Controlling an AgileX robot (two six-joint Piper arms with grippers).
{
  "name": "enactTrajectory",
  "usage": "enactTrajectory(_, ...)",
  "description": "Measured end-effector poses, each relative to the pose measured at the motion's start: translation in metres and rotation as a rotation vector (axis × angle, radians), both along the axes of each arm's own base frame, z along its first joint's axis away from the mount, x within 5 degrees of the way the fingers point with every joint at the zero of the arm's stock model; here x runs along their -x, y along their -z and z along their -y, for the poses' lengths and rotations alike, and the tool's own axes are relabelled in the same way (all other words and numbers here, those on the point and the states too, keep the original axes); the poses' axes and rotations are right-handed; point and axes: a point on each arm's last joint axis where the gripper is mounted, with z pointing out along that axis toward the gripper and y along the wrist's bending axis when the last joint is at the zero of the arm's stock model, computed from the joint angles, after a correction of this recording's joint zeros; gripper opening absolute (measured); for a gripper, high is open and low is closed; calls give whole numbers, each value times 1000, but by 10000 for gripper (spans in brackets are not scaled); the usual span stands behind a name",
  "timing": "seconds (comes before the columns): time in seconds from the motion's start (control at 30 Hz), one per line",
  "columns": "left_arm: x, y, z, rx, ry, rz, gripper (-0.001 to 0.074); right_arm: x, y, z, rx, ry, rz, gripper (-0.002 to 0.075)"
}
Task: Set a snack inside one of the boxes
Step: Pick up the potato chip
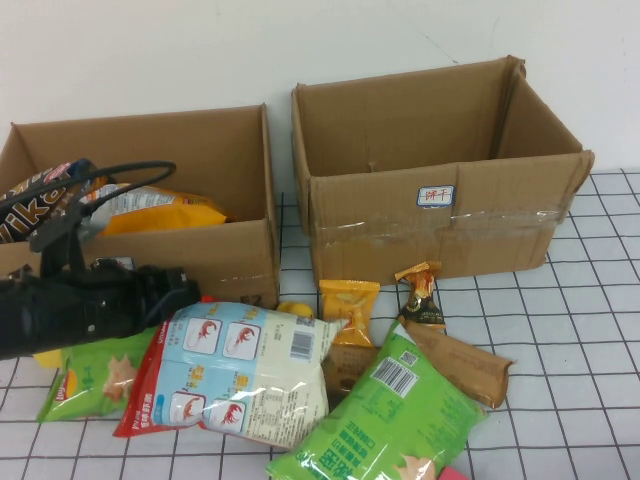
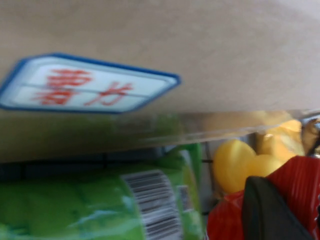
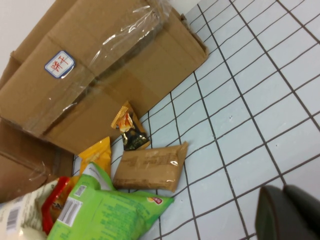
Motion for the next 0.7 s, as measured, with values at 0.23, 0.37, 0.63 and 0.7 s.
enactTrajectory(0.23, 8, -21, 8, 89, 69, 49, 57, 0, 0, 0, 1, -1, 0, -1)
enactTrajectory(0.37, 19, -53, 8, 100, 88, 149, 57, 0, 0, 0, 1, -1, 0, -1)
enactTrajectory(0.63, 50, -113, 5, 81, 74, 361, 57, 0, 0, 0, 8, -5, 3, -1)
enactTrajectory(0.7, 59, -125, 5, 79, 77, 409, 57, 0, 0, 0, 9, -5, 3, -1)
